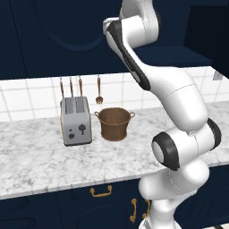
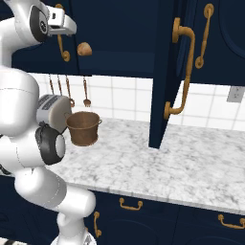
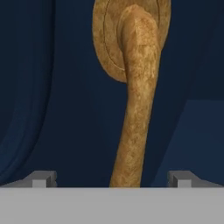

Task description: Open the cabinet, pick up the bread from the cabinet and place it in the basket. Then move the basket to the dining counter.

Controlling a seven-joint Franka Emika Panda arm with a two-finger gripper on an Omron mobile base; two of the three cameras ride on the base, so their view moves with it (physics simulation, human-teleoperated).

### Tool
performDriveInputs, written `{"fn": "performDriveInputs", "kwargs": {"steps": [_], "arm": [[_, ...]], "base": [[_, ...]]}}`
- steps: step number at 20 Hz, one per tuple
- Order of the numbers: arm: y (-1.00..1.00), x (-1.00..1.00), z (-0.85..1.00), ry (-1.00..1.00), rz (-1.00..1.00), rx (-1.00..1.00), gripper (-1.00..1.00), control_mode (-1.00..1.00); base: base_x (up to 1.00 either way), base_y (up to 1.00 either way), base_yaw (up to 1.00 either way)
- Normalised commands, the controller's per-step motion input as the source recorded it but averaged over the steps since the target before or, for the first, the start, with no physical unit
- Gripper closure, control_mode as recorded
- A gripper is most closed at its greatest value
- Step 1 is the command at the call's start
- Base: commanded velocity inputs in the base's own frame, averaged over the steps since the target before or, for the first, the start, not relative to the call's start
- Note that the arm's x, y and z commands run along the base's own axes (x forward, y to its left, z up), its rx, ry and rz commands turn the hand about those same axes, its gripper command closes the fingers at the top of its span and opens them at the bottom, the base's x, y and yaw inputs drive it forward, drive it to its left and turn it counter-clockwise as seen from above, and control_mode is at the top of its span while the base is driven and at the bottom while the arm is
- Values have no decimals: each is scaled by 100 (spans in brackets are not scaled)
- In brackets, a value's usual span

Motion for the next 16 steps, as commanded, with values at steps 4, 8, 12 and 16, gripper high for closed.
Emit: {"fn": "performDriveInputs", "kwargs": {"steps": [4, 8, 12, 16], "arm": [[-1, 16, -29, -5, 0, -5, -100, -100], [-1, 28, -28, -22, 0, -3, -100, -100], [0, 14, -4, -10, 0, 0, -100, -100], [0, 13, -1, -3, 0, 0, 100, -100]], "base": [[0, 0, 0], [0, 0, 0], [0, 0, 0], [0, 0, 0]]}}
